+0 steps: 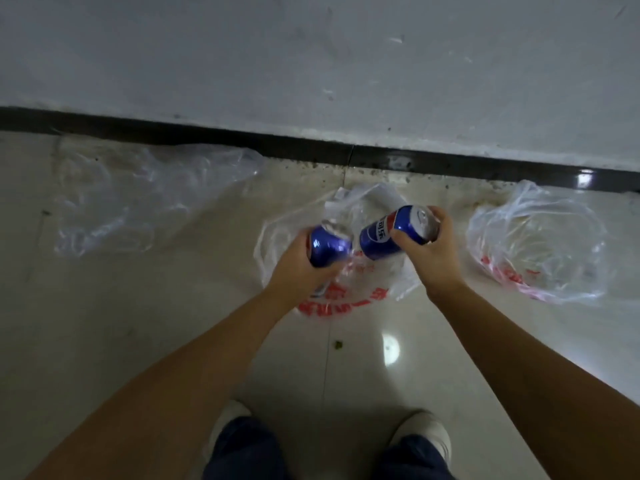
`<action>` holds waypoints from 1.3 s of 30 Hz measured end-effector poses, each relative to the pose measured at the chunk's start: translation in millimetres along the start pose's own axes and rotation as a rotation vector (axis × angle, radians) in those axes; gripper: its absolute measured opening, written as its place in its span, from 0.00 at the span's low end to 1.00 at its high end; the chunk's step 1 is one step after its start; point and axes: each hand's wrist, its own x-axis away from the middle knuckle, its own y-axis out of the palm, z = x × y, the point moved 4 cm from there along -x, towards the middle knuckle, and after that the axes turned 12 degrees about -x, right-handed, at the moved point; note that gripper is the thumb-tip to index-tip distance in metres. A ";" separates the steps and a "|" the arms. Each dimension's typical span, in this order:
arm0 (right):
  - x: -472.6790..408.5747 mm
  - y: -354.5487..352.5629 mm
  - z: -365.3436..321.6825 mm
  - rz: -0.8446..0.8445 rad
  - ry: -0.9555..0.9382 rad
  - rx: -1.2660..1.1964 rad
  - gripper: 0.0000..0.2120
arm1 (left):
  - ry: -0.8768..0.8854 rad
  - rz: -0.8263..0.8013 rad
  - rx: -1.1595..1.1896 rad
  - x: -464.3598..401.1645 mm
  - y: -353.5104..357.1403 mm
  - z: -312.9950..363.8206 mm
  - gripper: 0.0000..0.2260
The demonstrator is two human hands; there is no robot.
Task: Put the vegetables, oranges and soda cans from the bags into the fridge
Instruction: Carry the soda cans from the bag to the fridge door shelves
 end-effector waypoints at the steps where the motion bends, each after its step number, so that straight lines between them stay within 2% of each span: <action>1: 11.1 -2.4 -7.5 0.000 0.068 -0.097 0.30 | -0.081 0.038 0.166 8.7 -3.1 9.0 0.25; 3: 32.5 -6.5 -19.9 -0.026 0.234 -0.284 0.27 | -0.193 0.105 0.366 28.6 -11.5 26.0 0.22; 5: 55.7 -6.4 -36.3 -0.050 0.375 -0.397 0.23 | -0.248 0.131 0.448 50.7 -26.0 44.3 0.18; 10: 112.7 18.9 -96.3 -0.119 0.531 -0.500 0.15 | -0.262 0.083 0.403 115.7 -80.9 92.8 0.08; 16: 181.7 46.4 -205.0 -0.243 0.648 -0.729 0.24 | -0.274 0.057 0.412 192.0 -157.1 175.5 0.05; 18: 201.3 45.4 -244.8 -0.255 0.662 -0.698 0.23 | -0.255 0.054 0.422 212.1 -177.4 210.4 0.06; 20: 220.1 39.9 -283.8 -0.290 0.642 -0.600 0.21 | -0.242 0.062 0.420 230.5 -192.4 245.7 0.10; 23: 247.0 17.1 -339.7 -0.259 0.556 -0.459 0.26 | -0.215 0.040 0.393 257.9 -204.8 297.6 0.18; 26: 279.3 -15.3 -391.4 -0.191 0.502 -0.404 0.28 | -0.191 0.039 0.380 282.4 -212.5 345.0 0.18; 30: 326.1 -59.6 -442.5 -0.094 0.389 -0.417 0.15 | -0.111 -0.047 0.356 309.0 -218.9 403.6 0.20; 34: 384.2 -99.6 -475.6 0.026 0.240 -0.486 0.19 | 0.034 -0.189 0.194 334.7 -219.5 465.7 0.21; 37: 437.7 -130.4 -489.8 0.141 0.140 -0.570 0.13 | 0.151 -0.289 0.105 365.4 -207.2 517.9 0.22; 39: 475.9 -156.2 -492.4 0.223 0.076 -0.601 0.14 | 0.225 -0.364 0.053 388.8 -187.1 551.0 0.22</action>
